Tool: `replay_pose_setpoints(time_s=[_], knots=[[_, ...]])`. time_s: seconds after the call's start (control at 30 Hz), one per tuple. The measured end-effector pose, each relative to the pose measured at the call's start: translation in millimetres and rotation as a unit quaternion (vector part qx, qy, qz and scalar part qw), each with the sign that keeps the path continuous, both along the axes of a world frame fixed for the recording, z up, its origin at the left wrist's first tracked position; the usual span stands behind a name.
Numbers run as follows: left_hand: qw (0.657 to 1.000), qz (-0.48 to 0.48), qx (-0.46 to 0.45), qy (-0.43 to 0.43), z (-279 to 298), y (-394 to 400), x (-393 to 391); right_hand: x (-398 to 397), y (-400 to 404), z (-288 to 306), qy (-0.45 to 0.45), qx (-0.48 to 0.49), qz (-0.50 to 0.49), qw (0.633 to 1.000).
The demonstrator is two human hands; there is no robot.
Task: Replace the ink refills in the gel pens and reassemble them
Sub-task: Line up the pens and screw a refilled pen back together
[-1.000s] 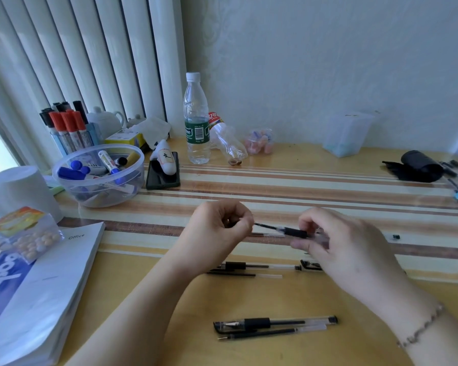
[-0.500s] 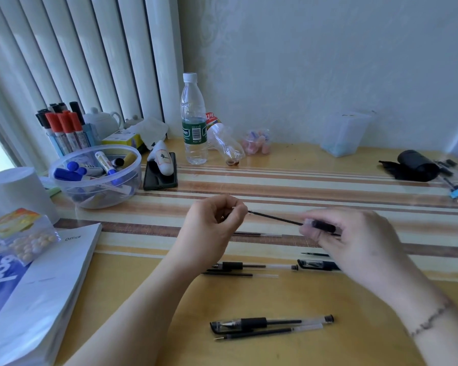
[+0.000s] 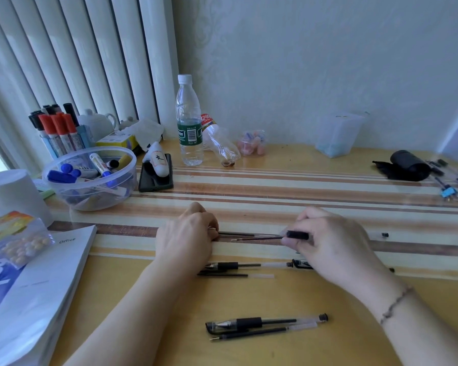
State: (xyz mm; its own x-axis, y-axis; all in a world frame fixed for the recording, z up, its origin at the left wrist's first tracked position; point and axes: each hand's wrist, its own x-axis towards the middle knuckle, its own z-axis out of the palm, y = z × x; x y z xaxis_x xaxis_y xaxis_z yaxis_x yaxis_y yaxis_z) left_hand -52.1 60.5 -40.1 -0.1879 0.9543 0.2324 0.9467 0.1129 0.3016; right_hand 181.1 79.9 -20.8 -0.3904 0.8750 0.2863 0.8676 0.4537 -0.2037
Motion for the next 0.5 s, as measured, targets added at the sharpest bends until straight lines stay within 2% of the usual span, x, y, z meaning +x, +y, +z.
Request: replay_pose_setpoints(time_s=[0.17, 0.23, 0.33, 0.5], knots=[[0.997, 0.042, 0.05, -0.039, 5, 0, -8, -18, 0, -9, -0.012, 0.025, 0.044, 0.999], [0.996, 0.041, 0.054, -0.066, 7, 1, -5, -16, 1, -7, 0.019, 0.05, 0.044, 0.998], [0.995, 0.016, 0.056, -0.08, 8, -1, 2, -7, 1, 1, 0.101, 0.108, 0.022, 0.989], [0.989, 0.003, 0.057, -0.134, 9, 0, -1, 12, 5, 7, 0.098, 0.072, -0.042, 0.992]])
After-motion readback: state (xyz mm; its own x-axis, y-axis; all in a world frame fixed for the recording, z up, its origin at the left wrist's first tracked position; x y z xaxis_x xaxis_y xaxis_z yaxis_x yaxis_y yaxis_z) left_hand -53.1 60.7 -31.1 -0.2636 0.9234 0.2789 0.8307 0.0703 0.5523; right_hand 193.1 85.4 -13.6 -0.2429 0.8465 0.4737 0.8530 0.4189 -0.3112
